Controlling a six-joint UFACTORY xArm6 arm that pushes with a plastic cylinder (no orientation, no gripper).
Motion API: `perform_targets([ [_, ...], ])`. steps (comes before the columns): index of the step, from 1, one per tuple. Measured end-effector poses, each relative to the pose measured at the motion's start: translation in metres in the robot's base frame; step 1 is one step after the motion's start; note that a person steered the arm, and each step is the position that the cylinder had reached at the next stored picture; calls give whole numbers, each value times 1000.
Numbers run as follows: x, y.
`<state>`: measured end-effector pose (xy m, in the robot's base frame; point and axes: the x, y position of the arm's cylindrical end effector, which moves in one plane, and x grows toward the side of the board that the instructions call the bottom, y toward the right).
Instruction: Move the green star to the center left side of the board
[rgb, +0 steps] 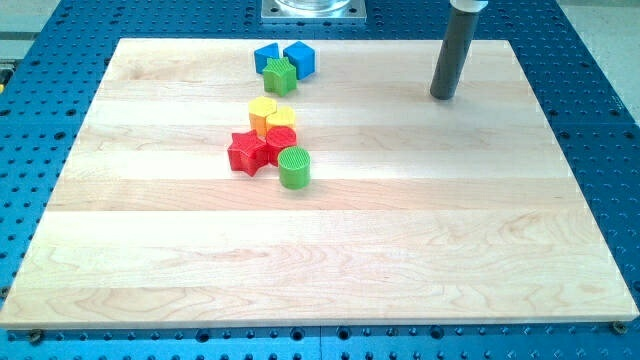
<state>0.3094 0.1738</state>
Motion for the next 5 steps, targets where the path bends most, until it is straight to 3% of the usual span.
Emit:
perform_targets([
  [3,2,-2],
  [5,36,-5],
])
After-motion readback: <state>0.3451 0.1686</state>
